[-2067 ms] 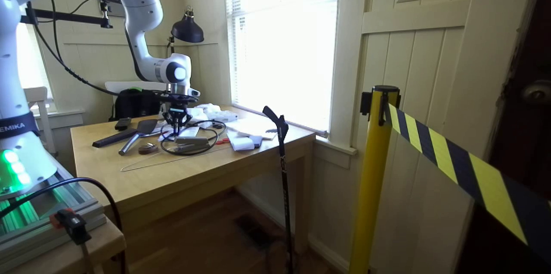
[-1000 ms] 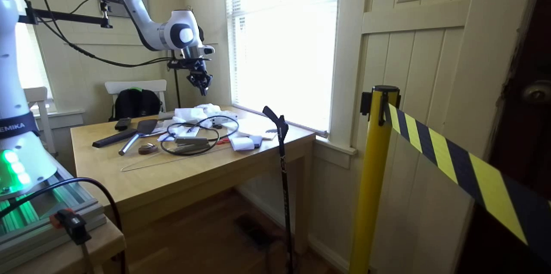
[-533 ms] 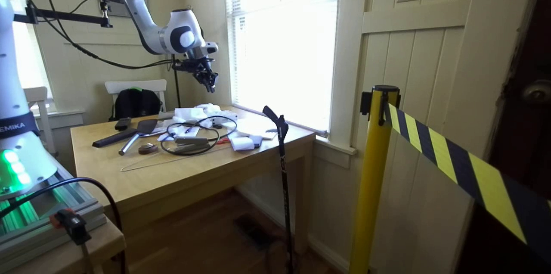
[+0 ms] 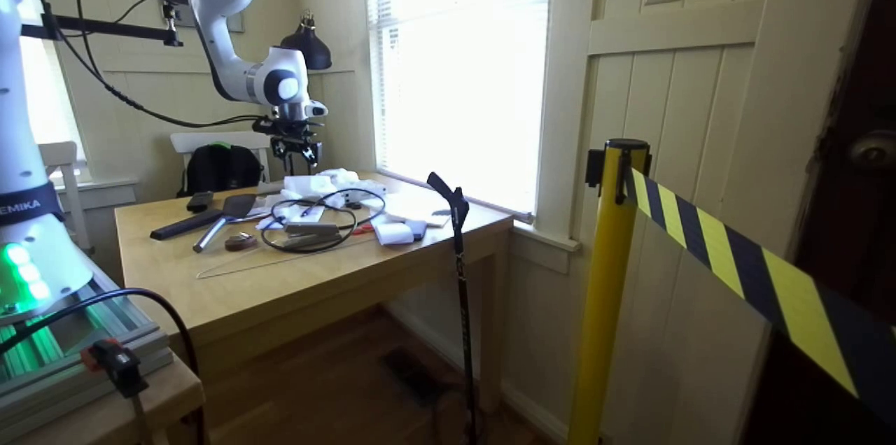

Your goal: Stretch out the HDMI cable on the table

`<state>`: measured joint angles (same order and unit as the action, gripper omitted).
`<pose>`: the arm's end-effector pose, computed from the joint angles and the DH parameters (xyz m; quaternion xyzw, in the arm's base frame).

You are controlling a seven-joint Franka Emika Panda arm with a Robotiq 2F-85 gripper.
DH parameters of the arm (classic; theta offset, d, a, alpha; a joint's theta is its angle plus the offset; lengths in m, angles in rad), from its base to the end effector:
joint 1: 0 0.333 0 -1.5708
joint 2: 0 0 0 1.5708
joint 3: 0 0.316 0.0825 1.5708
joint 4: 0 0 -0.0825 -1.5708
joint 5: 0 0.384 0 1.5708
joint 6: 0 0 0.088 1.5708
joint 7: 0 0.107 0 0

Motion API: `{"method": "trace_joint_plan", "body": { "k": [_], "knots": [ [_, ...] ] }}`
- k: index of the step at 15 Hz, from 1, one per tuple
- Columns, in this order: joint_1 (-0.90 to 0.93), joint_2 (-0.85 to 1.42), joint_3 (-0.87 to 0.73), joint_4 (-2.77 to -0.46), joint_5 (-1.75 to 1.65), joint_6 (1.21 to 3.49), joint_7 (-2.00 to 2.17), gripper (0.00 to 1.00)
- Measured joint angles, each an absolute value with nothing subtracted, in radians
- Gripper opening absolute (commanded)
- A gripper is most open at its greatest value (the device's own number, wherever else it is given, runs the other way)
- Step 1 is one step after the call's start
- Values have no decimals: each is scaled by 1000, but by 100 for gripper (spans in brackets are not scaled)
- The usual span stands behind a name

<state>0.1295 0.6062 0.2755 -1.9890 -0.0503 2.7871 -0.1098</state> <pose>0.5787 0.2435 0.1855 -0.9617 -0.2438 -0.0971 0.0788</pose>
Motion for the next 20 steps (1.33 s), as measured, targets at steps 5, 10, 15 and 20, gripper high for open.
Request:
{"method": "trace_joint_plan", "body": {
  "k": [5,10,15,20],
  "knots": [
    [188,696,193,-1890,-84,2701,-132,100],
    [220,792,166,-1794,-93,2694,-134,76],
    [231,868,164,-1724,-93,2691,-135,49],
    [235,915,163,-1678,-93,2686,-137,43]
  ]
}}
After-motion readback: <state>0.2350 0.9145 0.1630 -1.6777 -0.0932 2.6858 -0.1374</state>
